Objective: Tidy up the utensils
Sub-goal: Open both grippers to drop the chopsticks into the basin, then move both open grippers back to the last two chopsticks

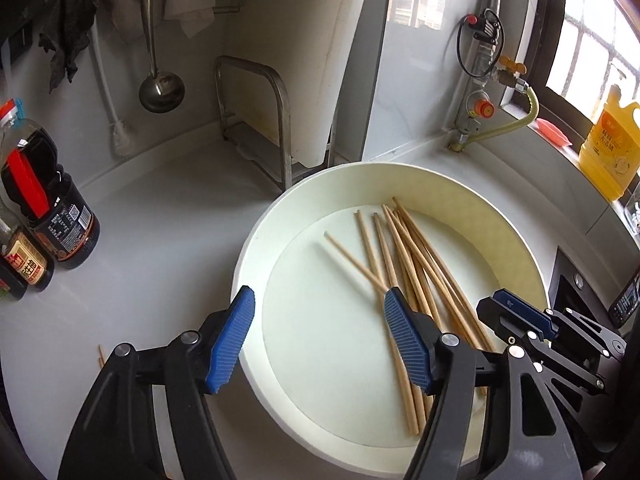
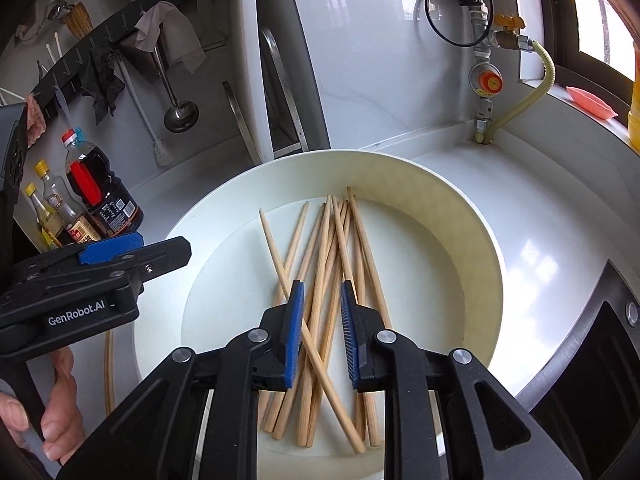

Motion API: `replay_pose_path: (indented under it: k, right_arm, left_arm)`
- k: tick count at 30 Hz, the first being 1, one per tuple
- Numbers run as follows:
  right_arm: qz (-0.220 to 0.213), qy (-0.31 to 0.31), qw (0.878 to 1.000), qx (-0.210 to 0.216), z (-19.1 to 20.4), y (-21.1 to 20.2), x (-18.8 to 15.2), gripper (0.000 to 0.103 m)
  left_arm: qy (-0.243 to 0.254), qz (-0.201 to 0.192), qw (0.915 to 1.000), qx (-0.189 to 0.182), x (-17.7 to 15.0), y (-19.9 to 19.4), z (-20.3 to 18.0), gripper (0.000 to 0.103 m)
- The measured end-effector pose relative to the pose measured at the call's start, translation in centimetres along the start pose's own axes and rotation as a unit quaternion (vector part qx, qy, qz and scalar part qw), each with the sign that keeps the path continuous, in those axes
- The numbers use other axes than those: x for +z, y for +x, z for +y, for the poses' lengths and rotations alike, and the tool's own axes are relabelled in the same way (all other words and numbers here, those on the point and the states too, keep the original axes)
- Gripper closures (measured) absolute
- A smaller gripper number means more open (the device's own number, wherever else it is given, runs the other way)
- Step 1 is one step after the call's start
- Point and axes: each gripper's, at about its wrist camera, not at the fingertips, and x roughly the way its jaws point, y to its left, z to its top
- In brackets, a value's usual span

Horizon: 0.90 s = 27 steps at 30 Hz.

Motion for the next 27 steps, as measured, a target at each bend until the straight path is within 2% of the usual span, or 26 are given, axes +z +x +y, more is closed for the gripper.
replay_pose_path:
  k: [3,5,18,27]
  right_arm:
    - [-0.006,-0.004,1.000,0.000,0.3,-0.5,0.1,0.083]
    - [-0.010,-0.006,1.000,0.001,0.5,-0.8,0.1,0.075]
    - [-0.016,-0.043,0.998,0.036,4.1,-2.1,-0.3,0.075]
    - [-0.014,-0.075,0.996,0.055,7.2,-2.5,-1.1,0.067]
  left_arm:
    - [-0.008,-0.002,0.9999,0.006,-0.2,-0.6,0.8,0.037]
    - [-0.014,-0.004,0.9999,0.008,-0.4,-1.2,1.3,0.037]
    - [-0.025,-0.030,0.9981,0.047,-3.3,-5.4,5.0,0.033]
    - [-0.048,-0.040,0.9956,0.069,-5.5,-7.5,8.1,0.030]
